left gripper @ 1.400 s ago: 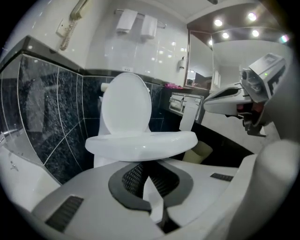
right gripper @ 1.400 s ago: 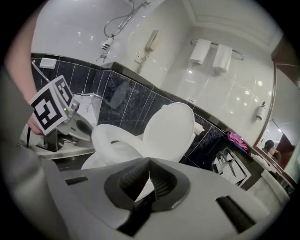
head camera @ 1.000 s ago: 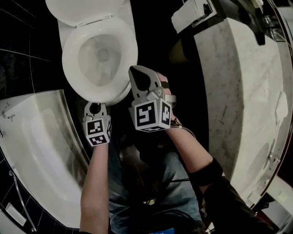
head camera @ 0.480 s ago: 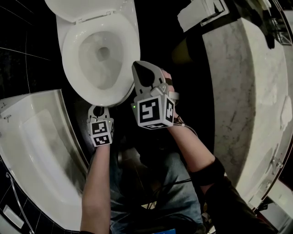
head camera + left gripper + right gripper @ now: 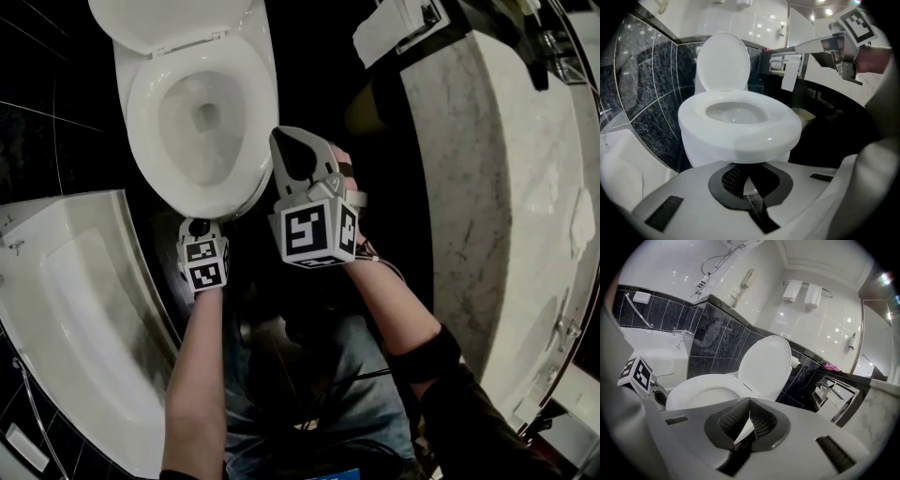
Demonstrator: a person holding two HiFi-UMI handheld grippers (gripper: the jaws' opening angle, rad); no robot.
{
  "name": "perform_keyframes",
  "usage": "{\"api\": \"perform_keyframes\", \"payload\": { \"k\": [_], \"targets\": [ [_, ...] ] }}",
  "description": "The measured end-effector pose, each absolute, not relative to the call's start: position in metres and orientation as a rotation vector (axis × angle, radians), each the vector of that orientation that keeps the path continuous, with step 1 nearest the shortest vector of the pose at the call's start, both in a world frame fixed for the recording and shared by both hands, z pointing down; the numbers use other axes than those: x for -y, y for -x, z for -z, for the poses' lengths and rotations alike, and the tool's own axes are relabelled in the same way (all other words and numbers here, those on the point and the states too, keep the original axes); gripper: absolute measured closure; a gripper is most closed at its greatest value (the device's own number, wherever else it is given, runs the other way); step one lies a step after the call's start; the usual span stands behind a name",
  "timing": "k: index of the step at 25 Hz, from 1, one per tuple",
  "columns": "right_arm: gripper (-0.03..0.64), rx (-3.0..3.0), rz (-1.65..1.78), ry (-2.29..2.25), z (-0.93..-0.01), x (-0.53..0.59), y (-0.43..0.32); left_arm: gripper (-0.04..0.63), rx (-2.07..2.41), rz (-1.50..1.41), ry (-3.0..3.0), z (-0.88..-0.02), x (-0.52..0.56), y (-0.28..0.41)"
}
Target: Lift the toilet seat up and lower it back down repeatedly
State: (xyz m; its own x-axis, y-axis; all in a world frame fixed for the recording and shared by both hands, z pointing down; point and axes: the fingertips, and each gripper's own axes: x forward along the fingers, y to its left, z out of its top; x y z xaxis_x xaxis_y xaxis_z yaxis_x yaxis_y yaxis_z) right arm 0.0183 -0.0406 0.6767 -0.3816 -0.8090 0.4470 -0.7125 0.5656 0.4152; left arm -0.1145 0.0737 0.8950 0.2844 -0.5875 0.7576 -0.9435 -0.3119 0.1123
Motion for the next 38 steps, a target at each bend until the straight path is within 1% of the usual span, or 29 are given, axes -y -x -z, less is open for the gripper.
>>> {"api": "perform_keyframes", "payload": {
  "k": [8,13,18,24,30,34,38],
  "targets": [
    [0.598,2.169,0.203,-1.236,-0.642,0.021,-0.04,0.611,1.346,-0.911,-1.847,-0.893,-0.098,0.122],
    [0.599,2.162,0.187,-1.257,-0.602,0.001,-0.056,0.611,1.371,-0.886,-1.873,-0.832,-0.111,0.113],
    [0.599,2.194,0.172,-1.271,-0.541,-0.009,-0.056,0.611,1.455,-0.852,-1.953,-0.728,-0.091,0.114],
    [0.598,2.246,0.135,-1.238,-0.444,-0.039,-0.051,0.611,1.542,-0.772,-2.052,-0.571,-0.093,0.103],
    [0.598,2.363,-0.037,-1.241,-0.351,-0.068,-0.057,0.611,1.606,-0.672,-2.193,-0.418,-0.11,0.082],
    [0.598,2.432,-0.16,-1.245,-0.303,-0.084,-0.066,0.611,1.642,-0.593,-2.251,-0.34,-0.12,0.08],
    [0.6,2.48,-0.278,-1.241,-0.272,-0.093,-0.078,0.611,1.656,-0.522,-2.284,-0.281,-0.125,0.087]
  ]
}}
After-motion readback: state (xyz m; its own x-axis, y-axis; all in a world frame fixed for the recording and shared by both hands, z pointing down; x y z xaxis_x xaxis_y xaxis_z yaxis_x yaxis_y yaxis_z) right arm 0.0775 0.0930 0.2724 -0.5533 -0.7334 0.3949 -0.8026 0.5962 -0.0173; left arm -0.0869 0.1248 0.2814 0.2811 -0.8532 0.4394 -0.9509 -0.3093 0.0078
